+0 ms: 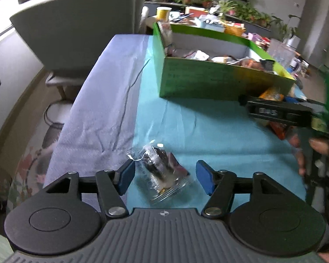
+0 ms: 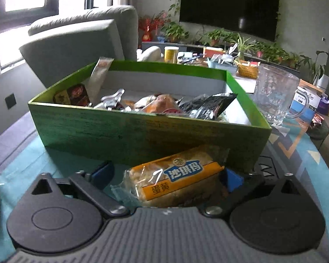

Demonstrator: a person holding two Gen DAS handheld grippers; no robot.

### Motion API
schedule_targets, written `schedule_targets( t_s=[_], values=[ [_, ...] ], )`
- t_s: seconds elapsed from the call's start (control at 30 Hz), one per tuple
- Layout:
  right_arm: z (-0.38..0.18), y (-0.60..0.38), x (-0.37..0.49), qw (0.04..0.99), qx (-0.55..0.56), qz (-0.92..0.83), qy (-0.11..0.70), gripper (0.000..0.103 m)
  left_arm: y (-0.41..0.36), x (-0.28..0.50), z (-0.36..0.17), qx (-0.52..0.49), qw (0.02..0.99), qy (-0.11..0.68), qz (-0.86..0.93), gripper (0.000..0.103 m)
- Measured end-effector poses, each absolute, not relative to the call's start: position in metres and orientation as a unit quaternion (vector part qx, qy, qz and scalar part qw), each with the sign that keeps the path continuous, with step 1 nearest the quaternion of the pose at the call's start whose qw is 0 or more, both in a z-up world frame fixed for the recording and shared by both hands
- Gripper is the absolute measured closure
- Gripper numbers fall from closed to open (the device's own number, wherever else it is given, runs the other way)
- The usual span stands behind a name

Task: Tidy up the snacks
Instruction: 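Move left tool to another clear packet while right tool approaches yellow bread pack, then close left tool on clear packet while right tool grasps yellow bread pack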

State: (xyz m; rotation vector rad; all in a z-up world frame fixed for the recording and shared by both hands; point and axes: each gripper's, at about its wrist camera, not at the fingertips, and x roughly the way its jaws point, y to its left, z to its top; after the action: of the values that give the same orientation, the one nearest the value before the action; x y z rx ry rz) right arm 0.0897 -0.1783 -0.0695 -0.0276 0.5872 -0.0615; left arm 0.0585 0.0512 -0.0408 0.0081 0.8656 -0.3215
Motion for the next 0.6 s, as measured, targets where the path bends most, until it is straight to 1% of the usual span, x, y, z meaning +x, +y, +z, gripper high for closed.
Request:
schedule_targets(
  t_s=[0.13,0.17,0.2,0.23,0.27,0.3,0.4,0.6],
  values=[
    [-0.065,-0.186,0.082,0.957,-0.006,-0.016,0.288,0.025,0.044,0.066,-0.046,0.009,0.898,0.415,-0.143,0.04],
    [-0.064,-0.188,0.081,0.957,-0.005,-0.011,0.29,0.025,0.041,0.066,-0.047,0.018,0.899,0.413,-0.144,0.042],
    [-0.064,-0.19,0.079,0.957,-0.002,-0.009,0.29,0.025,0.04,0.066,-0.048,0.024,0.9,0.409,-0.147,0.046],
    [-0.063,-0.19,0.077,0.957,0.0,-0.009,0.29,0.025,0.039,0.065,-0.048,0.027,0.902,0.403,-0.152,0.052],
    [-0.063,-0.192,0.075,0.957,0.002,-0.009,0.29,0.025,0.039,0.065,-0.048,0.029,0.903,0.399,-0.157,0.061],
    [-0.062,-0.193,0.073,0.957,0.004,-0.009,0.29,0.025,0.039,0.065,-0.047,0.029,0.902,0.4,-0.163,0.063],
    [-0.059,-0.195,0.066,0.959,0.014,0.004,0.284,0.025,0.04,0.065,-0.044,0.02,0.897,0.403,-0.181,0.065],
    [-0.046,-0.194,0.051,0.964,0.017,0.037,0.261,0.025,0.033,0.063,-0.03,0.017,0.904,0.38,-0.193,0.065]
  ],
)
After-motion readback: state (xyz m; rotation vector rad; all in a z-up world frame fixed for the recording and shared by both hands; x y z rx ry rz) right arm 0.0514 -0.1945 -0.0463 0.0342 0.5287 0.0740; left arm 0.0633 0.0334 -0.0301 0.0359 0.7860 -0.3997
